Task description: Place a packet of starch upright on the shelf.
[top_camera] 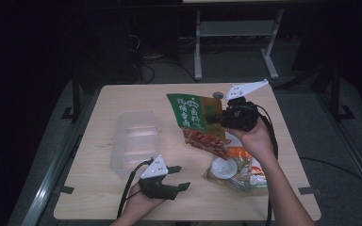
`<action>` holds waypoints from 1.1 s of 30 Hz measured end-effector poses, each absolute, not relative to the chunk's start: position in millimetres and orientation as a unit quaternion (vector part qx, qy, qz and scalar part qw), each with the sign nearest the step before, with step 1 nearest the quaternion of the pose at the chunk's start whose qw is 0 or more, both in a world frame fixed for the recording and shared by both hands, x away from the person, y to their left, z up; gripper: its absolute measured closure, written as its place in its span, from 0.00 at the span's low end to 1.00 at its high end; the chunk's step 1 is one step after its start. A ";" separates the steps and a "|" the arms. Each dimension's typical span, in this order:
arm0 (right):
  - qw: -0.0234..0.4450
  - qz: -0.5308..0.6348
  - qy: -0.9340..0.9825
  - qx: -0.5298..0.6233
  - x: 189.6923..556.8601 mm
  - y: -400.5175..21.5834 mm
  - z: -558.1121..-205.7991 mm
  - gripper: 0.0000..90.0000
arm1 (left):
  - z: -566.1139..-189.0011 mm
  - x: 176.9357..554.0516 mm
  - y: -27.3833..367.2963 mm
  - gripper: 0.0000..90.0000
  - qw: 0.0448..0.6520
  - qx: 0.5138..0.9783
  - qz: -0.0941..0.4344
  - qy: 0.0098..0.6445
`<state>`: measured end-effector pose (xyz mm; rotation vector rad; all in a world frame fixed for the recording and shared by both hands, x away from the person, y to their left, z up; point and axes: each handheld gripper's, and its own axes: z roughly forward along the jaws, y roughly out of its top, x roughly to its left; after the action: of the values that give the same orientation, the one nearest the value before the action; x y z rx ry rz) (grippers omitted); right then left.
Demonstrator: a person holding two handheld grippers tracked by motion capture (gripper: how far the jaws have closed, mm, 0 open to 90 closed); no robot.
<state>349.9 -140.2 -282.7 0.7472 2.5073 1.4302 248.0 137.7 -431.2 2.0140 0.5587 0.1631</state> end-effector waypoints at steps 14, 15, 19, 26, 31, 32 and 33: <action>0.086 0.478 0.841 0.239 373.5 -118.2 -262.8 1.00 | -433.0 246.6 136.5 0.38 0.496 0.833 0.068 0.234; 0.086 0.478 0.841 0.239 373.5 -118.2 -262.8 1.00 | -433.0 246.6 136.5 0.38 0.496 0.833 0.068 0.234; 0.085 0.482 0.840 0.233 381.0 -110.8 -258.3 1.00 | -433.2 247.5 136.4 0.38 0.497 0.833 0.063 0.235; 0.078 0.487 0.842 0.219 395.8 -88.6 -250.5 1.00 | -432.0 249.2 137.9 0.38 0.500 0.830 0.065 0.236; 0.082 0.488 0.846 0.197 405.0 -66.9 -244.6 1.00 | -431.6 248.8 138.8 0.38 0.500 0.831 0.062 0.236; 0.085 0.490 0.846 0.193 406.3 -63.8 -244.2 1.00 | -431.3 248.9 139.1 0.38 0.499 0.833 0.063 0.232; 0.083 0.492 0.845 0.192 407.9 -59.7 -243.7 1.00 | -431.3 248.8 139.1 0.38 0.499 0.832 0.063 0.233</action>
<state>407.9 -59.7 -243.7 0.5730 2.5232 1.4696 248.8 139.1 -431.3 2.0138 0.5633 0.1515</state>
